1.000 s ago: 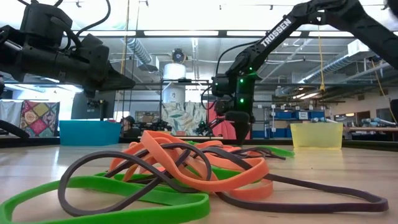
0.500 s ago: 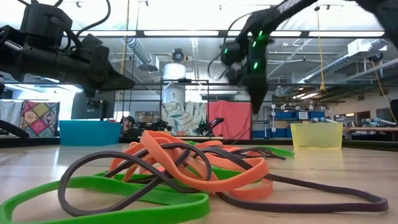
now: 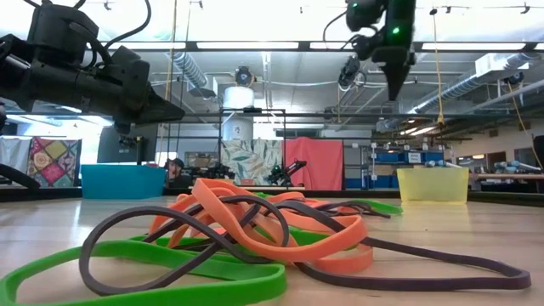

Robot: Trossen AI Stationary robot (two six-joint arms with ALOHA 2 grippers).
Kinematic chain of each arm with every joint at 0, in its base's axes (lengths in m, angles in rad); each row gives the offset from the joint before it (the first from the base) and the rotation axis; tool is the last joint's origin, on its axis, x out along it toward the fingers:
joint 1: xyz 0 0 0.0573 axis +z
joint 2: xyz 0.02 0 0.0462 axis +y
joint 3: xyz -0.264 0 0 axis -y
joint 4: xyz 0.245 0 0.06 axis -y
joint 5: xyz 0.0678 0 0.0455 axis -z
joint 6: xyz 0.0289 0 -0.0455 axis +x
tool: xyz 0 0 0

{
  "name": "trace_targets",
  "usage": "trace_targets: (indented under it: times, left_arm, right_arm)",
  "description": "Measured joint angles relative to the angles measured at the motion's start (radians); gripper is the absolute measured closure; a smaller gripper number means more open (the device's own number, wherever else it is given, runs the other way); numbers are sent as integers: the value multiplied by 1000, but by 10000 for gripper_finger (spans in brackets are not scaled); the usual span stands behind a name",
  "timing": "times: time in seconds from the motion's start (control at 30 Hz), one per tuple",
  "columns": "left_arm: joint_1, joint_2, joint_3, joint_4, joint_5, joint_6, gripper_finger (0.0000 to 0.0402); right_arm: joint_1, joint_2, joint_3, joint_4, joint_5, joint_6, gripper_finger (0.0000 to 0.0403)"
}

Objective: Sort rubber bands into baskets
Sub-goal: Put the brown rubber band into the yellow bin

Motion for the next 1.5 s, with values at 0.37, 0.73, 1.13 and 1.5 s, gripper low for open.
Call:
trace_targets:
  times: [0.37,0.73,1.13,1.5]
  left_arm:
    - [0,0,0,-1,6,-5,323]
    - [0,0,0,-1,22,-11,323]
    - [0,0,0,1,22,-9,323]
    - [0,0,0,-17,21,4,323]
  right_arm:
    - [-98,-37,-36,-101,145,64,400]
    - [-204,-36,-283,33,-19,33,385]
    - [-212,-36,-318,137,-130,42,298]
    - [-169,164,-318,512,-206,7,314]
